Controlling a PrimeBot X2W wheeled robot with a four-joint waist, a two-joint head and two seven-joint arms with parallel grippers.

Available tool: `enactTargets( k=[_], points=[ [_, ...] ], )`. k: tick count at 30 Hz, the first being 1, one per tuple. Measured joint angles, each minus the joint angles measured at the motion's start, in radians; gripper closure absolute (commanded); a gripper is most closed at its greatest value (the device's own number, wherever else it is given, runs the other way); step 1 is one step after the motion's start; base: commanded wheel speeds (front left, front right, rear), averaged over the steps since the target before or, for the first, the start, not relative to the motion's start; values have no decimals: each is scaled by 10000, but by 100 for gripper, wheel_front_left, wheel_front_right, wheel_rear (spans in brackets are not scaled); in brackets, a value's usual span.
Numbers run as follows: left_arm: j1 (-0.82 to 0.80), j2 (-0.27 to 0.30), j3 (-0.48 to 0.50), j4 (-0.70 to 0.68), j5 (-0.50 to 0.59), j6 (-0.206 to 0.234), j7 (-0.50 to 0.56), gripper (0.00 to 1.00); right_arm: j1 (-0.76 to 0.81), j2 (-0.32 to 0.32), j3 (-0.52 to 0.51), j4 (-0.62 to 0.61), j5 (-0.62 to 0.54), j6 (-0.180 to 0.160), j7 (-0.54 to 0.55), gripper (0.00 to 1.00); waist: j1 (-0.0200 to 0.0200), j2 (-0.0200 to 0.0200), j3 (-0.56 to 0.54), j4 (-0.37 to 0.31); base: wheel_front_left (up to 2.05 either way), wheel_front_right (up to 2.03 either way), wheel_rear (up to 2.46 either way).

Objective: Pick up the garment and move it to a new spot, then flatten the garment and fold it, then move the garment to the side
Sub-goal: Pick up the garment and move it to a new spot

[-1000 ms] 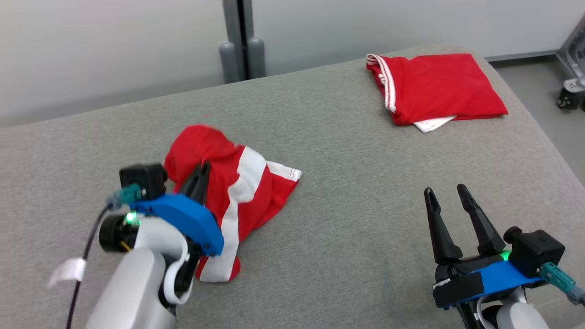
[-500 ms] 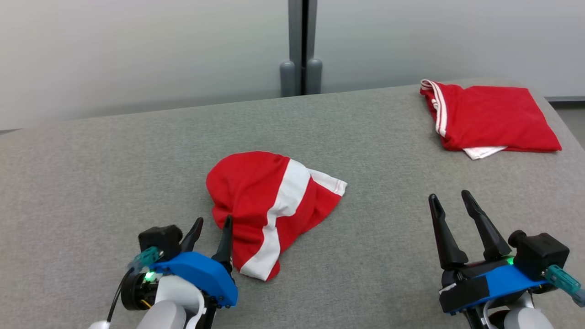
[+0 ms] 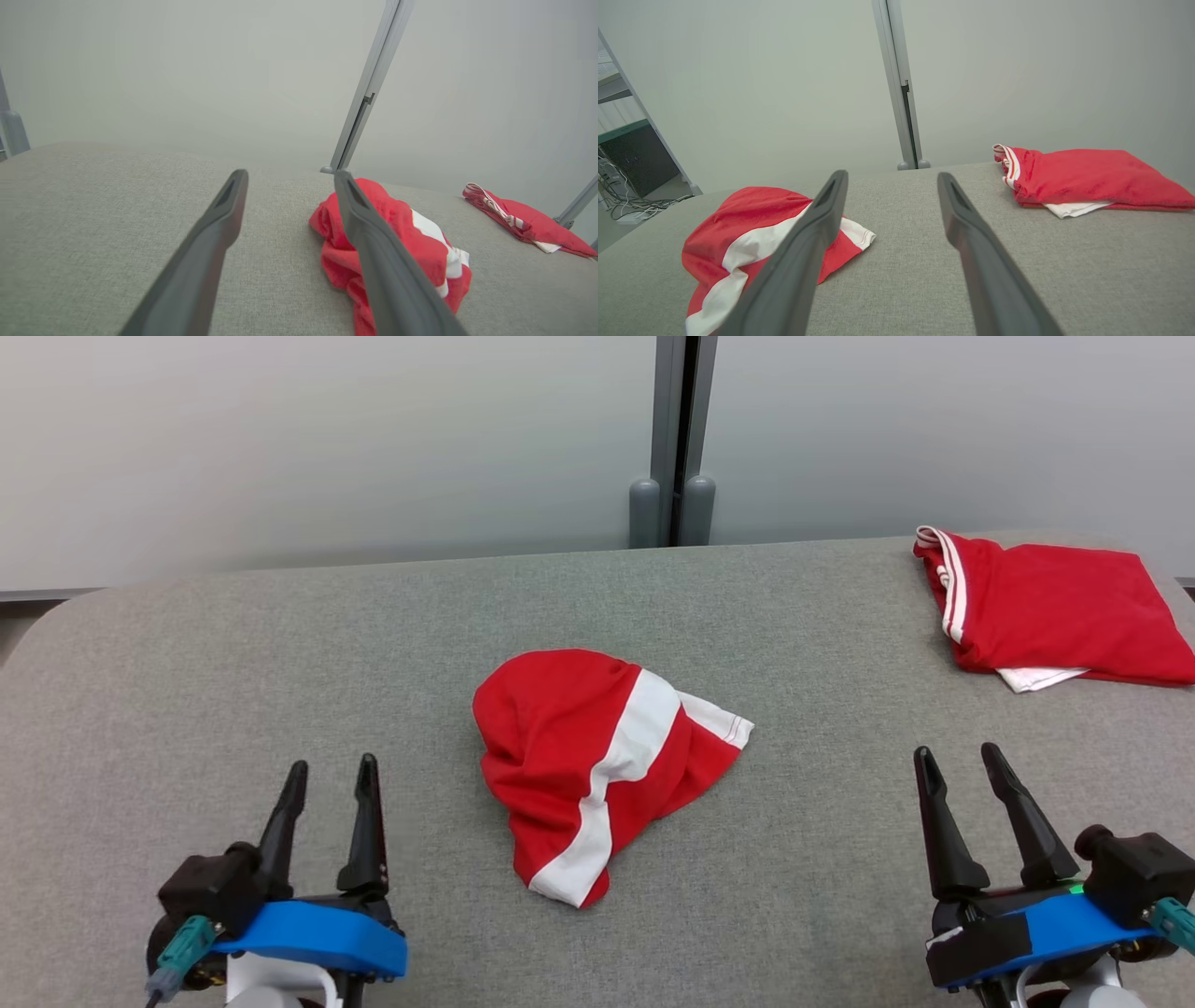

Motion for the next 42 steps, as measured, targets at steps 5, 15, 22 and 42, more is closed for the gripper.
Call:
enactTargets(
  k=[5, 15, 22, 42],
  points=[
    [373, 8, 663, -550, 593, -13, -56, 0, 95, 92, -140, 90, 31, 0, -52, 0, 0, 0, -41, 32, 0, 0, 0],
    [1154, 58, 1093, -658, 1789, -73, -56, 0, 297, 203, -351, 433, 71, 0, -134, 0, 0, 0, -235, 10, 0, 0, 0],
    [1212, 88, 1051, -274, 1747, -100, 15, 0, 401, 253, -418, 556, 71, 0, -132, 0, 0, 0, -232, 26, 0, 0, 0],
    [1156, 261, 957, -717, 1657, 151, 594, 0, 399, 320, -257, 499, 75, 0, -132, 0, 1, 0, -113, 50, 0, 0, 0]
  ],
)
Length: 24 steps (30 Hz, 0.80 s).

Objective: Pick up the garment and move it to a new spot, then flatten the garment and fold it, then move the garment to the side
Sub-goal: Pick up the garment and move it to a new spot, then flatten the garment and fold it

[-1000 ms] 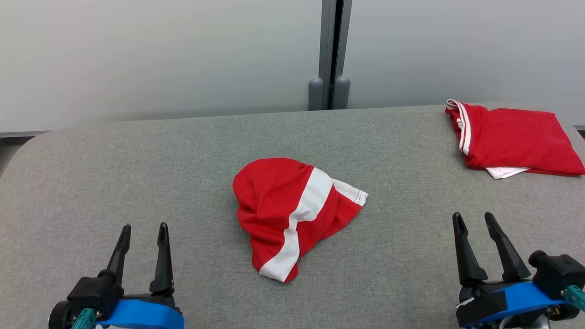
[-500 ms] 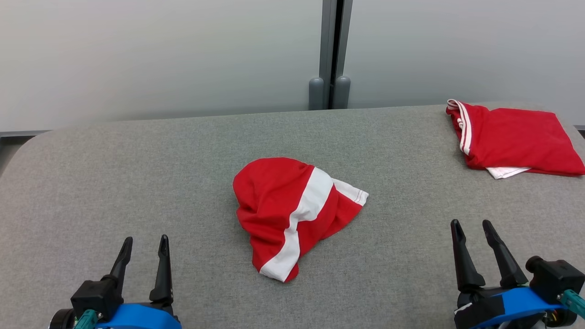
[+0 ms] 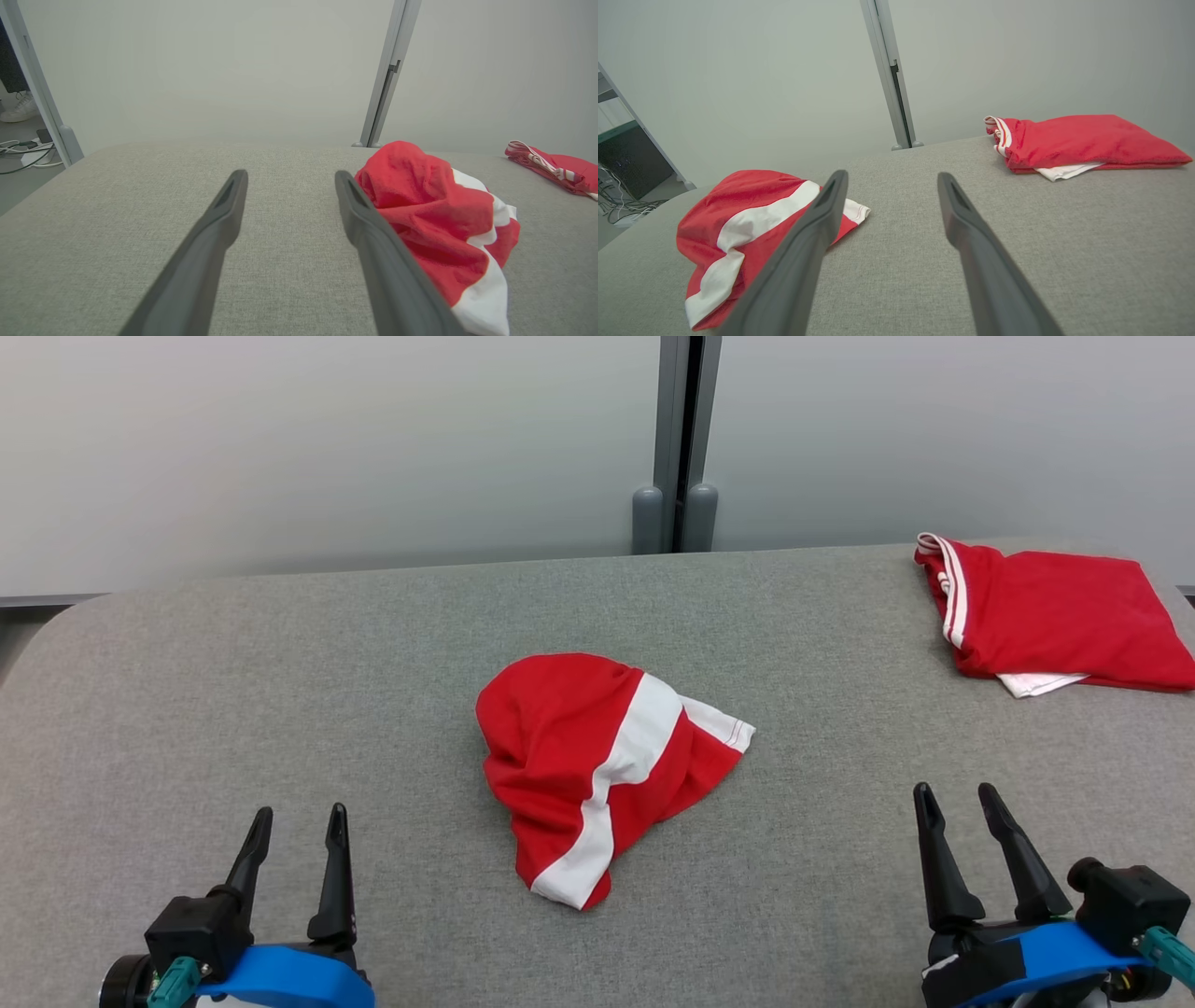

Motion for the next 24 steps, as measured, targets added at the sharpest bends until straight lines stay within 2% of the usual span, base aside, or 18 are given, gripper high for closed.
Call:
enactTargets(
  k=[16, 21, 24],
  points=[
    [2, -13, -196, -155, -90, 113, 136, 0, -6, 19, 123, -35, 0, 0, 27, 0, 0, 0, 82, 4, 0, 0, 0],
    [-506, 136, -351, -291, -167, -33, 840, 0, -96, 31, 211, -73, -4, 0, 31, 0, 0, 0, 213, -77, 0, 0, 0],
    [-1471, 533, -451, -322, -159, -316, 1724, 0, -214, 35, 399, -121, -21, 0, 48, 0, 0, 2, 359, -246, 0, 0, 0]
  ],
)
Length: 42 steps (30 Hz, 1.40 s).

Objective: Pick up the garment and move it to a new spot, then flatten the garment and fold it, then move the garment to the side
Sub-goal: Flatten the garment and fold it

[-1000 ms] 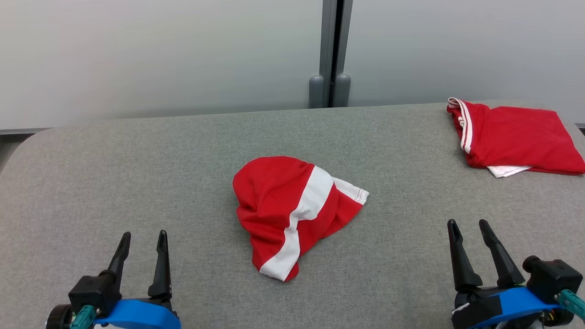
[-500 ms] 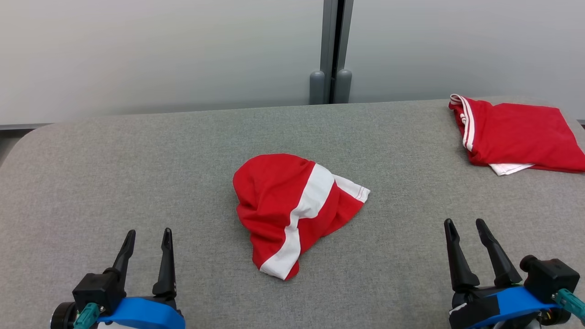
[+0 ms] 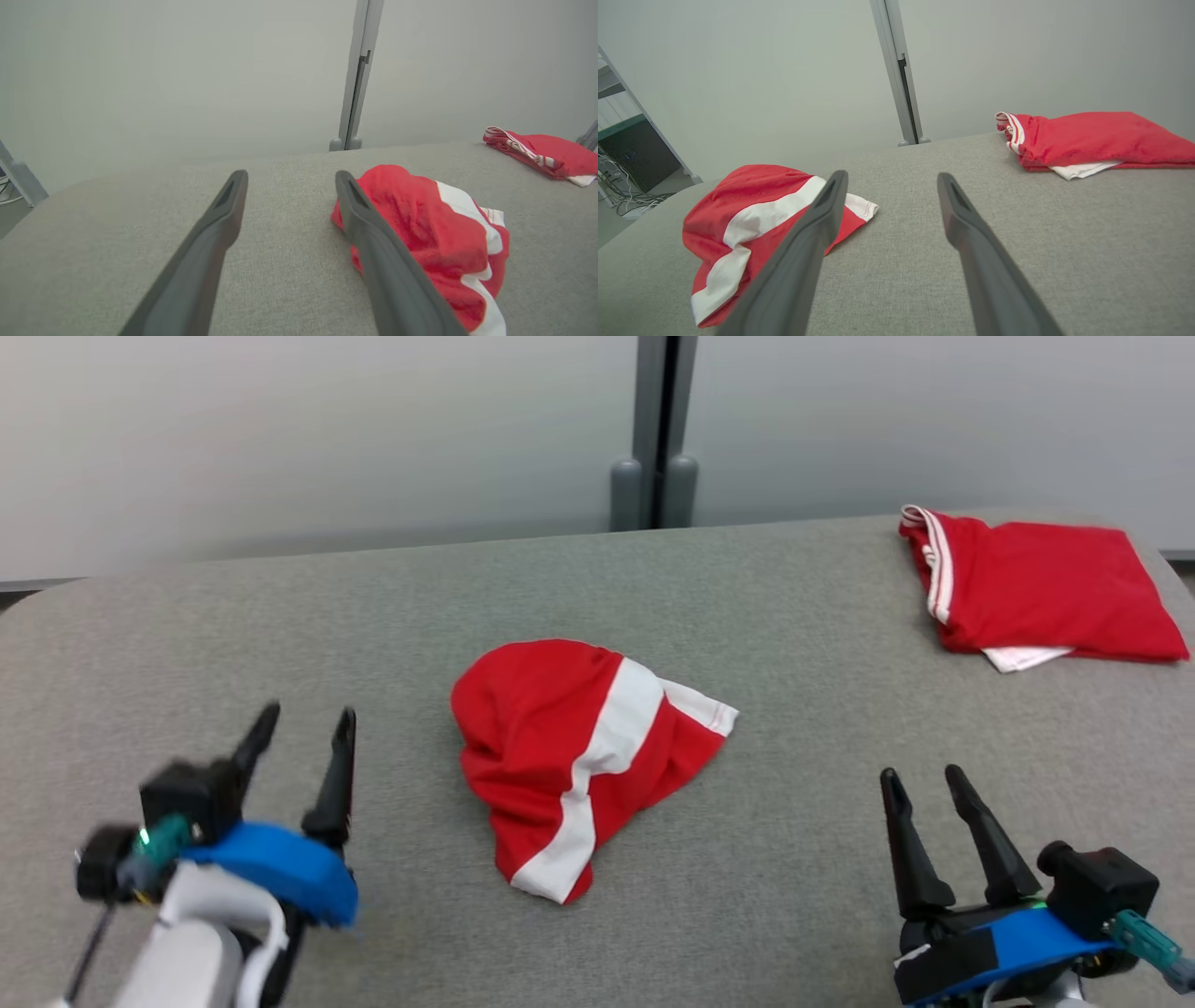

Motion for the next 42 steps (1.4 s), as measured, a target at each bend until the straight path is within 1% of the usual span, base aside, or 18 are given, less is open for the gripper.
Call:
enactTargets(
  k=[2, 4, 6, 9, 13, 15, 18, 22, 26, 29, 32, 33, 34, 35, 37, 42],
  points=[
    [-676, 382, -65, 92, 69, -247, 512, 0, -88, 4, 198, -46, -13, 0, 6, 0, 0, 0, 134, -210, 0, 0, 0],
    [-1349, 616, -109, 222, -50, -470, 1099, 0, -202, 6, 339, -52, 12, 0, -19, 0, 1, 1, 272, -449, 0, 0, 0],
    [-1878, 748, -105, 401, -476, -652, 1791, 0, -281, 4, 502, -29, 52, 0, -54, 0, 1, 0, 426, -735, 0, 0, 0],
    [-2582, 1195, -288, 629, -934, -865, 3057, 0, -501, 8, 765, 6, 155, 0, -163, 0, 1, 0, 679, -1208, 0, 0, 0],
    [-3275, 1542, -330, 828, -2132, -974, 4706, 0, -831, 17, 1139, 130, 299, 0, -311, 0, 0, 1, 1040, -1844, 0, 0, 0],
    [-3401, 1766, -397, 903, -2596, -978, 5616, 0, -914, 12, 1298, 234, 387, 0, -376, 0, 0, 1, 1207, -2160, 0, 0, 0],
    [-3548, 2176, -397, 915, -3141, -980, 6623, 0, -1057, 15, 1498, 378, 529, 0, -558, 0, 2, 1, 1446, -2632, 0, 0, 0],
    [-3554, 2731, -504, 769, -3425, -982, 7463, 0, -1154, 17, 1643, 566, 675, 0, -727, 0, 1, 1, 1653, -3185, 0, 0, 0],
    [-3274, 2905, -552, 564, -4151, -963, 8736, 0, -1180, 15, 1668, 740, 738, 0, -874, 0, 0, 1, 1710, -3558, 0, 0, 0],
    [-3142, 3212, -594, 267, -4211, -771, 9363, 0, -1218, 15, 1745, 815, 840, 0, -932, 0, 0, 1, 1752, -3764, 0, 0, 0],
    [-2949, 3354, -759, 90, -4180, -608, 9850, 0, -1255, 15, 1789, 872, 911, 0, -988, 0, 0, -1, 1780, -3879, 0, 0, 0],
    [-2872, 3411, -892, -17, -4180, -627, 10038, 76, -1282, 15, 1797, 894, 913, 0, -991, 0, 0, 0, 1783, -3901, 0, 0, 0],
    [-2817, 3425, -938, -115, -4270, -648, 10153, 100, -1315, 15, 1797, 917, 917, 0, -1020, 0, 0, -1, 1784, -3918, 0, 0, 0],
    [-2810, 3365, -926, -257, -4401, -690, 10109, 100, -1337, 13, 1789, 936, 930, 0, -1026, 0, 0, -1, 1783, -3927, 0, 0, 0],
    [-2894, 3133, -884, -571, -4608, -800, 9649, 100, -1351, 19, 1779, 980, 972, 0, -1045, 0, 0, 0, 1775, -3931, 0, 0, 0],
    [-3702, 2435, -1110, -1170, -4686, -978, 7574, 100, -1403, 17, 1634, 1026, 963, 0, -1078, 0, -1, -1, 1648, -3789, 0, 0, 0]
  ],
)
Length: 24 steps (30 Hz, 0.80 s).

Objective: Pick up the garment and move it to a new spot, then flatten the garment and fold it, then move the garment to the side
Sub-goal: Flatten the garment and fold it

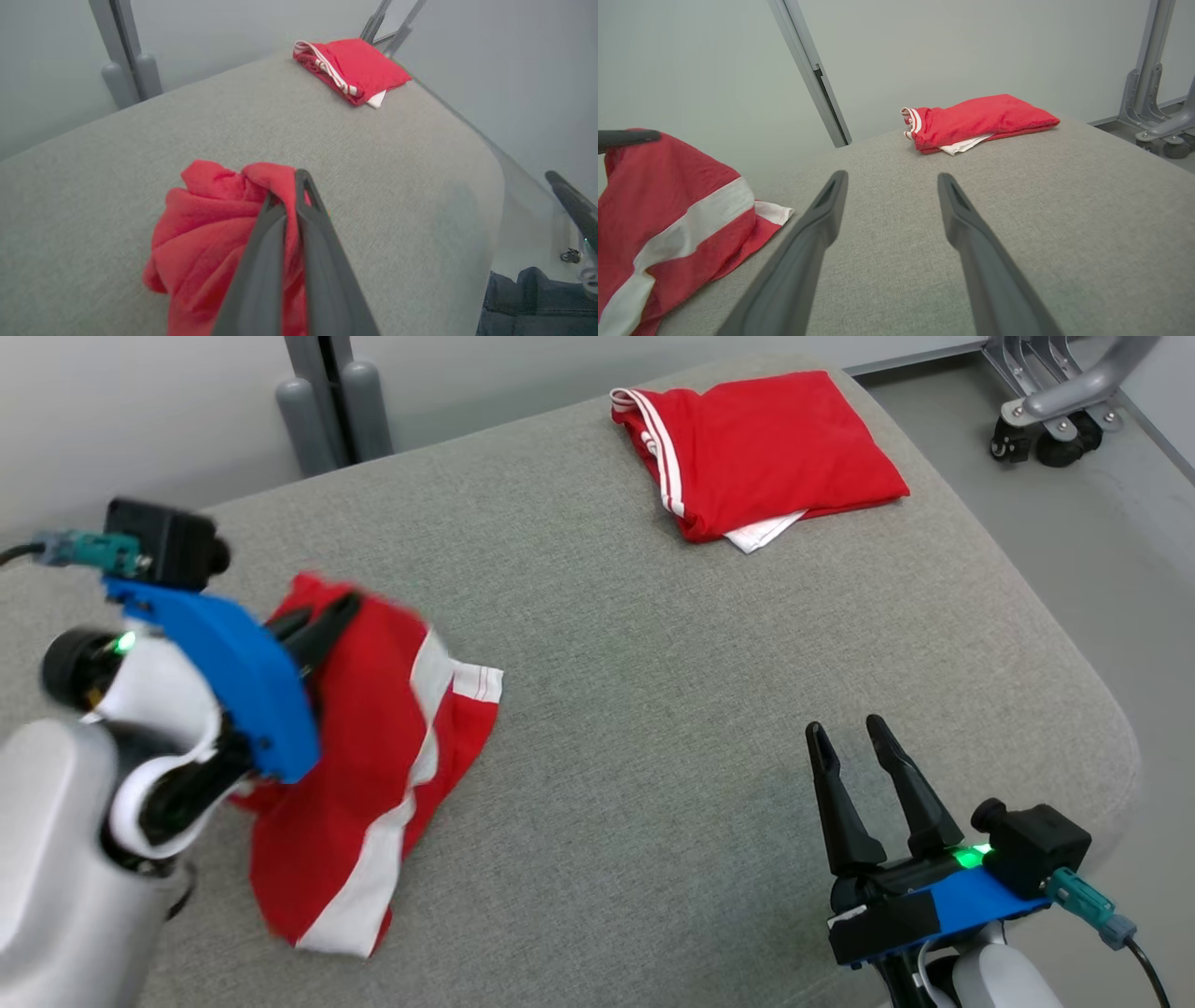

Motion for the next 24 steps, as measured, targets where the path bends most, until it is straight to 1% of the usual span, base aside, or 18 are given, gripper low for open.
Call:
enactTargets(
  k=[2, 4, 7, 9, 10, 12, 15, 17, 20, 23, 24],
  points=[
    [-417, -295, -443, -316, -6, -6, -991, 100, -21, -2, -21, -2, -59, 0, -4, 0, 0, 1, -67, 76, 0, 0, 0],
    [-888, -589, -890, -602, -291, -19, -2040, 100, -33, 0, -52, -10, -73, 0, -15, 0, 0, 1, -149, 165, 0, 0, 0],
    [-1591, -1133, -1306, -813, -805, -19, -3634, 100, -30, 2, -121, -4, -153, 0, -17, 0, -1, -1, -299, 313, 0, 0, 0],
    [-1948, -1469, -1480, -780, -1149, -19, -4420, 100, -27, 0, -163, -10, -201, 0, -21, 0, -1, -3, -393, 415, 0, 0, 0],
    [-2044, -1569, -1620, -696, -1333, -19, -4617, 100, -27, 0, -173, -15, -240, 0, -29, 0, -1, -2, -437, 462, 0, 0, 0],
    [-2066, -1580, -1983, -543, -1572, -19, -4815, 100, -18, 0, -201, -36, -268, 0, -29, 0, -2, -3, -504, 554, 0, 0, 0],
    [-1912, -1310, -2309, -96, -1576, -21, -5141, 100, 30, 0, -316, -71, -322, 0, -23, 0, -1, -2, -561, 749, 0, 0, 0],
    [-1495, -1055, -2424, 347, -1490, -21, -5444, 100, 74, 0, -343, -104, -324, 0, 10, 0, -2, -3, -566, 897, 0, 0, 0],
    [-744, -823, -2568, 1108, -1262, -21, -5977, 100, 91, 0, -355, -153, -336, 0, 58, 0, 0, -2, -564, 1136, 0, 0, 0],
    [55, -771, -2660, 1718, -989, 21, -6638, 100, 91, 2, -391, -211, -397, 0, 105, 0, 1, -2, -585, 1411, 0, 0, 0],
    [305, -780, -2711, 1873, -838, 111, -6855, 100, 94, 0, -405, -232, -414, 0, 117, 0, 0, -2, -602, 1515, 0, 0, 0]
  ],
)
